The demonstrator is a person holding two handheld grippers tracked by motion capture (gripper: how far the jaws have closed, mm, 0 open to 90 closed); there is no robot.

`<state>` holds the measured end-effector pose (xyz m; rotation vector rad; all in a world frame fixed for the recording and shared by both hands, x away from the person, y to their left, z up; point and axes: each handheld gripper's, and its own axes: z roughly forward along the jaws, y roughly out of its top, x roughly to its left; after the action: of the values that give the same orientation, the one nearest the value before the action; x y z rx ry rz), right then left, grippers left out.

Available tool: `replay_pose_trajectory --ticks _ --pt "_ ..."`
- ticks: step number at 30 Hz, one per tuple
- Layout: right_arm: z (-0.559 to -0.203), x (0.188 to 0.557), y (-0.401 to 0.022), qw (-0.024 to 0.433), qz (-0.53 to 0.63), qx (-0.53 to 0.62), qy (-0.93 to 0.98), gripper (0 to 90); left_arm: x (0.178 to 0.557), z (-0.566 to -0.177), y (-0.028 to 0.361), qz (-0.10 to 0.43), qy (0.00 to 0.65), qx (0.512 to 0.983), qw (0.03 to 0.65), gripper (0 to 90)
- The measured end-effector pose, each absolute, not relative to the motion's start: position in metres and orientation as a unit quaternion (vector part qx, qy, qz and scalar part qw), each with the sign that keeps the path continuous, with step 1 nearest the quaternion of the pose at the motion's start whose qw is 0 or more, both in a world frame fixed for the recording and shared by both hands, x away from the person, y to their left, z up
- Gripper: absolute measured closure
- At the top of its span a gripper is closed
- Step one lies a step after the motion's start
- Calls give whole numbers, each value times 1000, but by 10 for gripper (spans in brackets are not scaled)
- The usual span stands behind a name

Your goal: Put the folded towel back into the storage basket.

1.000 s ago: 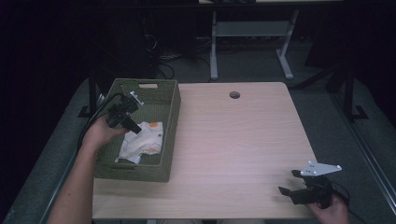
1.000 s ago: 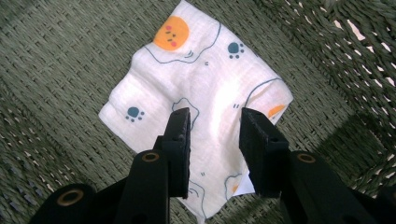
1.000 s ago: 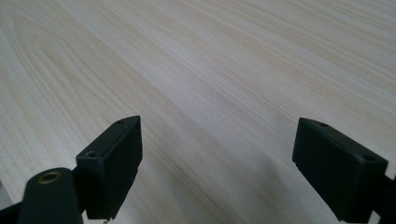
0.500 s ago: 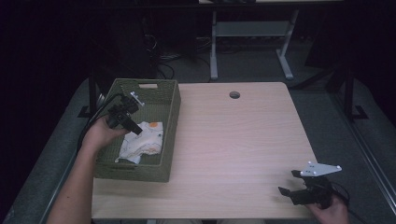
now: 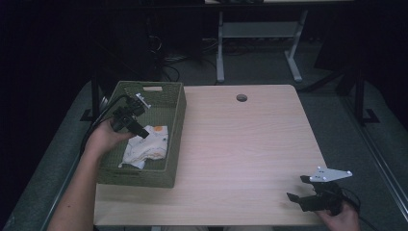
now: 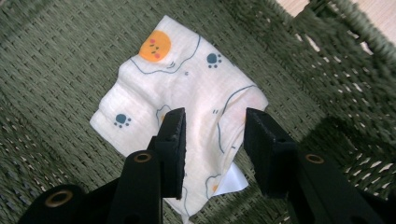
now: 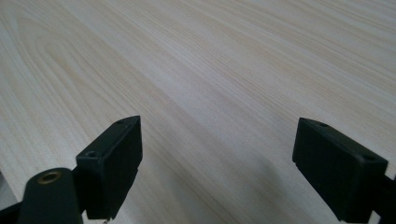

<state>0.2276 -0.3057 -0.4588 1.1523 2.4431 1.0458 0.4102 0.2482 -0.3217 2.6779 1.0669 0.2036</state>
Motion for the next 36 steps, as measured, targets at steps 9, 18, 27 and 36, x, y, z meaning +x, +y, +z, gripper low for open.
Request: replay_pose_trajectory --ticks 9,18,27,36 --pt "-458 227 -308 124 360 395 836 157 406 -311 234 77 353 923 131 556" --pt "-457 226 -308 125 361 396 835 157 403 -302 217 78 336 930 130 543" --pt "-457 226 -309 126 363 395 834 157 402 -297 204 84 329 931 132 508" --pt "-457 227 -308 124 362 396 835 156 401 -292 192 85 319 933 141 495"
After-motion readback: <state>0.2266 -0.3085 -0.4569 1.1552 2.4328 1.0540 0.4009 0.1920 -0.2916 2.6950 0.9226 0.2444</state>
